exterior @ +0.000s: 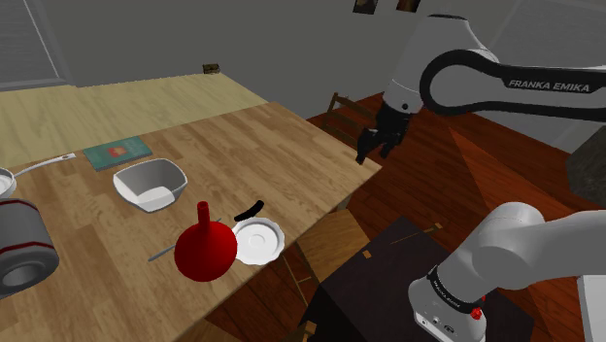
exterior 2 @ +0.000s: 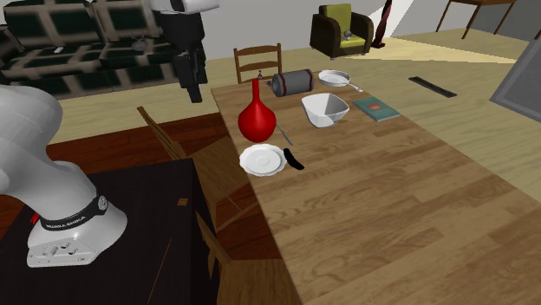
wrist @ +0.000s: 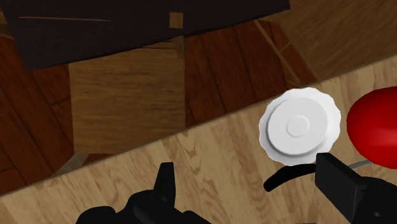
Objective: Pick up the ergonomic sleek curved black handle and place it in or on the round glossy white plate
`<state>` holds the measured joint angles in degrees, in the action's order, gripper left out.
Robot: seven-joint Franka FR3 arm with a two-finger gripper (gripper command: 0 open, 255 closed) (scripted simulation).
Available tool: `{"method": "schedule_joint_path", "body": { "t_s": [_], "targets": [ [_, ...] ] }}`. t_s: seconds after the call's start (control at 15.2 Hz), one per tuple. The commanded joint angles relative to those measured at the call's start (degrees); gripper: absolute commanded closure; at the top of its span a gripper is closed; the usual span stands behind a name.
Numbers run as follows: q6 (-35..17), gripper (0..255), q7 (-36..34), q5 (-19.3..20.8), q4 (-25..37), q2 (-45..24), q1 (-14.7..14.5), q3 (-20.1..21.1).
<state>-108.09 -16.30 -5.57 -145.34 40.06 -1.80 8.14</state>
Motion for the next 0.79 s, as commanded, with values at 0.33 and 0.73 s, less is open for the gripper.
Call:
{"method": "schedule_joint_path", "body": {
  "t_s": [0.33,0.73],
  "targets": [
    [-16.61,0,-11.12,2.36,-1.18,-12.54,1.85,8.64],
    [-27.69,0,-24.75,11.44,2.47,-26.54,6.32,16.34]
  ]
}}
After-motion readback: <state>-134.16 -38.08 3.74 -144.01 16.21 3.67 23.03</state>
